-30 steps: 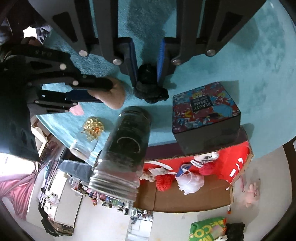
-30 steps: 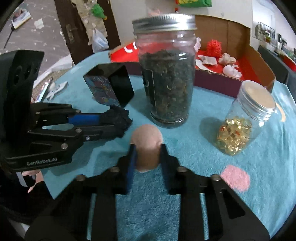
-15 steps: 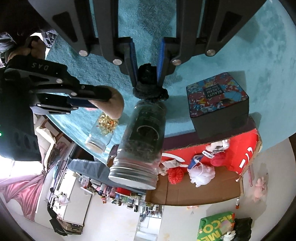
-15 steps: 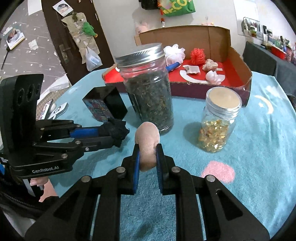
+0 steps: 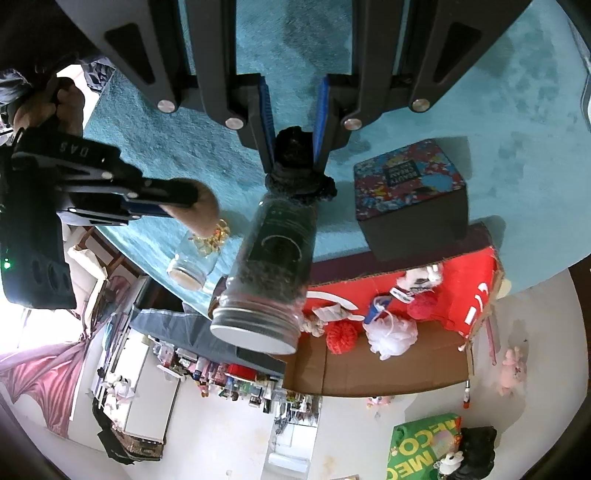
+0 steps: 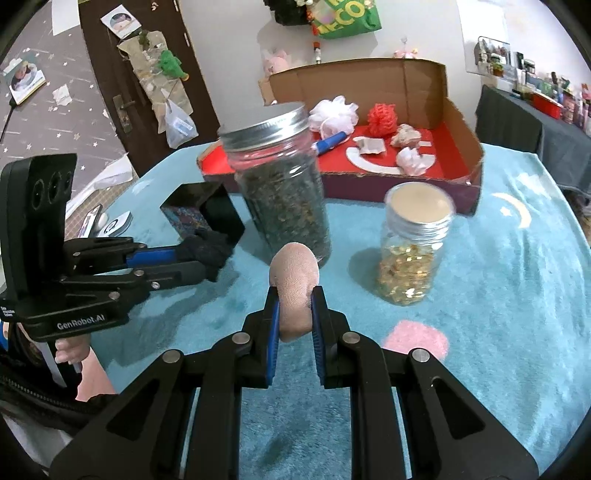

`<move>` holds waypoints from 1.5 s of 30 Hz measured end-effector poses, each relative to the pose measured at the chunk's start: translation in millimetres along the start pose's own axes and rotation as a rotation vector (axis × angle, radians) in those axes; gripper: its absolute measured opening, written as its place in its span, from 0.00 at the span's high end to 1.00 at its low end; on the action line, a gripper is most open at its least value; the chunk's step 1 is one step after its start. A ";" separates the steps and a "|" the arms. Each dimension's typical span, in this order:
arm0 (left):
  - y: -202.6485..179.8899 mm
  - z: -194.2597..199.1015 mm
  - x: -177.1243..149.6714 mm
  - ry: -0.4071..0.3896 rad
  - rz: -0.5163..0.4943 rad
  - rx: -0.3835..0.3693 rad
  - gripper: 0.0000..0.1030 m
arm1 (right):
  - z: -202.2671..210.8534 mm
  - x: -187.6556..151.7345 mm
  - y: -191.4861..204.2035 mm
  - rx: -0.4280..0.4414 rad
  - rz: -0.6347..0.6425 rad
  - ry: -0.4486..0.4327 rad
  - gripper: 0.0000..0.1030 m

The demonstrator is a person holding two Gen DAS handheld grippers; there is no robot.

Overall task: Organize soft objects
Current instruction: 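Lift and carry the scrunchie and sponge over the box with both tools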

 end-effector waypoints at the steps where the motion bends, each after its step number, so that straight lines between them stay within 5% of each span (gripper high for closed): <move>1: 2.0 2.0 0.8 -0.005 0.002 0.003 0.81 | 2.1 0.5 -3.2 -0.006 -0.005 -0.003 0.86; 15: 39.1 44.0 38.5 -0.118 0.019 0.028 0.81 | 48.9 39.6 -31.2 -0.038 -0.042 -0.124 0.85; 26: 58.2 33.5 82.3 -0.100 -0.032 0.006 0.81 | 47.0 87.1 -43.4 -0.042 0.024 -0.125 0.85; 35: 56.5 0.5 119.6 -0.019 -0.082 -0.057 0.80 | 11.6 129.0 -40.5 0.010 0.080 -0.018 0.85; 45: 70.3 -85.9 138.4 0.192 -0.094 -0.066 0.80 | -79.6 155.7 -56.8 0.112 0.016 0.244 0.84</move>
Point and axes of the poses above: each gripper's, at about its wrist camera, not at the fingertips, and z roughly against the way its jaws point, y to its left, x to its top, the point moved 10 cm from there along -z, roughly the way its jaws point, and after that the axes turned 3 degrees about -z, right-handed, at the moved point
